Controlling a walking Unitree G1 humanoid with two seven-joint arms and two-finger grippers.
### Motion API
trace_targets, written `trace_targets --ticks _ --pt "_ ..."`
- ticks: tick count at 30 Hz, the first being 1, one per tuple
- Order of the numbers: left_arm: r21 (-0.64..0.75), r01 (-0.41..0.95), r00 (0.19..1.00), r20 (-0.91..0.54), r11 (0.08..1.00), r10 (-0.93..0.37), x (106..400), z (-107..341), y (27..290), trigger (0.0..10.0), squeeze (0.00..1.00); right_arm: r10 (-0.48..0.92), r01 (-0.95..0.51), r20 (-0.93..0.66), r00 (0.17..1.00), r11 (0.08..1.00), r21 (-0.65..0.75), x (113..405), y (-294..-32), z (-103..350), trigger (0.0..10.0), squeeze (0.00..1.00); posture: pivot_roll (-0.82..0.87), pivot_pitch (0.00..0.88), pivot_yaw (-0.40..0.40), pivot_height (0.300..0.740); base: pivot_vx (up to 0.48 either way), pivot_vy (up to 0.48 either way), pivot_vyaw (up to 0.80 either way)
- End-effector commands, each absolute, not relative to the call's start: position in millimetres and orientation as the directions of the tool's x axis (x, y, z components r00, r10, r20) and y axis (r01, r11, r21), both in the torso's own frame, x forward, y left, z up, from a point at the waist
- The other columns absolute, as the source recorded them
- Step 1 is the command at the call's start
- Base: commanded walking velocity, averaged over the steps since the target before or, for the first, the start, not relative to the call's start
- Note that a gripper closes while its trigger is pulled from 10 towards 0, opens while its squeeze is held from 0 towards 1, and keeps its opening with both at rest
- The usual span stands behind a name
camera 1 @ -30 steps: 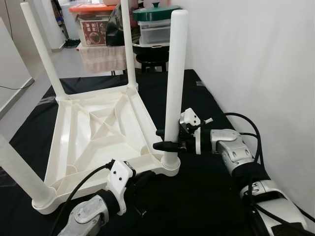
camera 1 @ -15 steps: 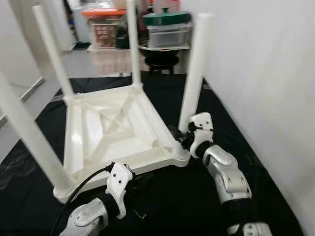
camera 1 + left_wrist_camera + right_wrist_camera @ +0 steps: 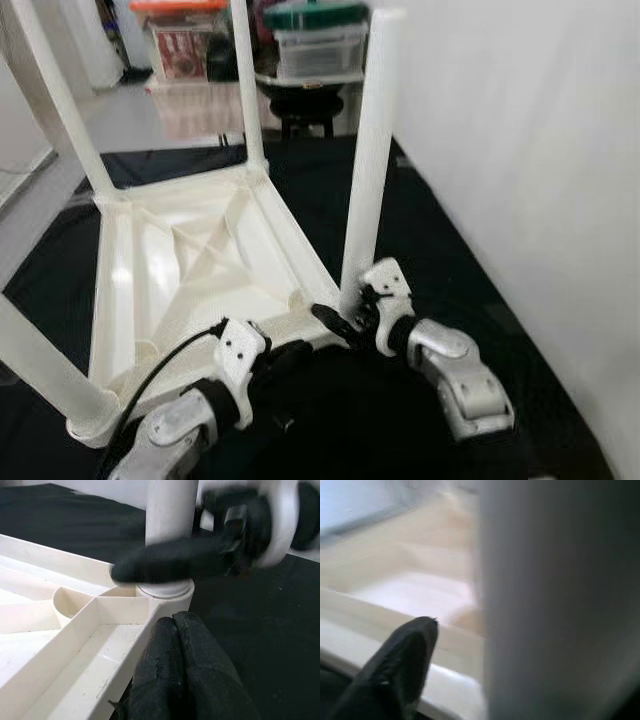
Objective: Building children table
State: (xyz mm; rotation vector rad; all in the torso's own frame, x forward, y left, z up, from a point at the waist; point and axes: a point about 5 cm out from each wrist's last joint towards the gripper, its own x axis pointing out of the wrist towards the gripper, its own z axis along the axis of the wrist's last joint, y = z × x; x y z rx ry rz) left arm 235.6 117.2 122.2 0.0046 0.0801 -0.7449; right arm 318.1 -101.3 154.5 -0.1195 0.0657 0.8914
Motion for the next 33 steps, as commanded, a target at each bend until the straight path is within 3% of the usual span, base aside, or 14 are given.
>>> trace_targets --ticks 1,2,3,9,12,13,15,16,26,28,30,31,32,33 --pt "-0.039 0.674 0.732 -0.098 0.738 -0.674 234.1 115.6 117.0 10.0 0.0 0.843 -0.842 -0.059 0.534 0.525 -0.122 316.4 -90.3 168.4 10.0 1.0 -0.03 0.03 -0.014 0.74 0.0 0.0 0.0" --pt "-0.039 0.675 0.731 -0.098 0.737 -0.675 233.9 115.4 116.6 10.0 0.0 0.878 -0.874 -0.073 0.474 0.459 -0.157 317.9 -93.0 172.2 10.0 0.0 -0.03 0.027 -0.017 0.74 0.0 0.0 0.0" --pt "-0.04 0.675 0.731 -0.098 0.736 -0.676 233.5 115.3 116.4 10.0 0.0 0.903 -0.9 -0.1 0.417 0.396 -0.181 321.8 -95.4 174.6 10.0 0.0 -0.03 0.027 -0.02 0.74 0.0 0.0 0.0" --pt "-0.042 0.679 0.727 -0.097 0.733 -0.679 231.8 115.6 115.1 10.0 0.0 0.943 -0.95 -0.203 0.265 0.22 -0.221 342.8 -92.4 178.4 10.0 0.0 0.0 0.033 -0.032 0.74 0.0 0.0 0.0" --pt "-0.042 0.68 0.726 -0.097 0.732 -0.68 231.6 115.7 114.6 10.0 0.0 0.946 -0.956 -0.213 0.245 0.199 -0.215 345.0 -90.8 178.8 10.0 0.0 0.0 0.036 -0.037 0.74 0.0 0.0 0.0" --pt "-0.042 0.681 0.726 -0.098 0.732 -0.681 231.5 116.0 113.8 10.0 0.0 0.948 -0.96 -0.221 0.231 0.185 -0.208 346.7 -89.3 178.7 4.4 0.0 0.01 0.038 -0.041 0.74 0.0 0.0 0.0" --pt "-0.042 0.681 0.726 -0.098 0.731 -0.681 231.4 116.1 113.3 10.0 0.0 0.949 -0.963 -0.225 0.22 0.175 -0.203 347.7 -88.6 178.7 4.4 0.0 0.01 0.038 -0.041 0.74 0.0 0.0 0.0" --pt "-0.041 0.681 0.726 -0.098 0.731 -0.681 231.3 116.4 113.0 10.0 0.0 0.949 -0.965 -0.227 0.218 0.175 -0.195 349.1 -88.4 178.4 0.0 0.0 0.01 0.039 -0.044 0.74 0.0 0.0 0.0" --pt "-0.047 0.682 0.725 -0.094 0.73 -0.683 231.4 118.1 112.4 10.0 0.0 0.948 -0.969 -0.22 0.228 0.2 -0.142 349.2 -111.0 165.7 0.0 0.0 -0.01 0.05 -0.033 0.74 0.0 0.0 0.0" --pt "-0.05 0.682 0.724 -0.091 0.73 -0.683 231.1 119.0 113.0 10.0 0.0 0.921 -0.947 -0.228 0.315 0.29 -0.137 346.8 -122.6 154.9 0.0 0.0 -0.02 0.061 -0.032 0.74 0.0 0.0 0.0" --pt "-0.05 0.682 0.724 -0.091 0.73 -0.683 231.1 119.0 113.0 10.0 0.0 0.921 -0.947 -0.228 0.315 0.29 -0.137 346.8 -122.6 154.9 0.0 0.0 -0.02 0.061 -0.032 0.74 0.0 0.0 0.0" --pt "-0.051 0.682 0.725 -0.09 0.73 -0.683 230.5 119.5 113.9 10.0 0.0 0.849 -0.898 -0.293 0.44 0.418 -0.136 343.8 -127.7 139.6 0.0 0.0 -0.02 0.065 -0.034 0.74 0.0 0.0 0.0" --pt "-0.051 0.682 0.725 -0.09 0.73 -0.683 230.5 119.5 113.9 10.0 0.0 0.849 -0.898 -0.293 0.44 0.418 -0.136 343.8 -127.7 139.6 0.0 0.0 -0.02 0.065 -0.034 0.74 0.0 0.0 0.0" --pt "-0.053 0.68 0.726 -0.088 0.731 -0.682 229.9 120.1 115.4 10.0 0.0 0.661 -0.733 -0.336 0.671 0.658 -0.17 340.5 -130.3 122.9 0.0 0.0 -0.03 0.072 -0.03 0.74 0.0 0.0 0.0"
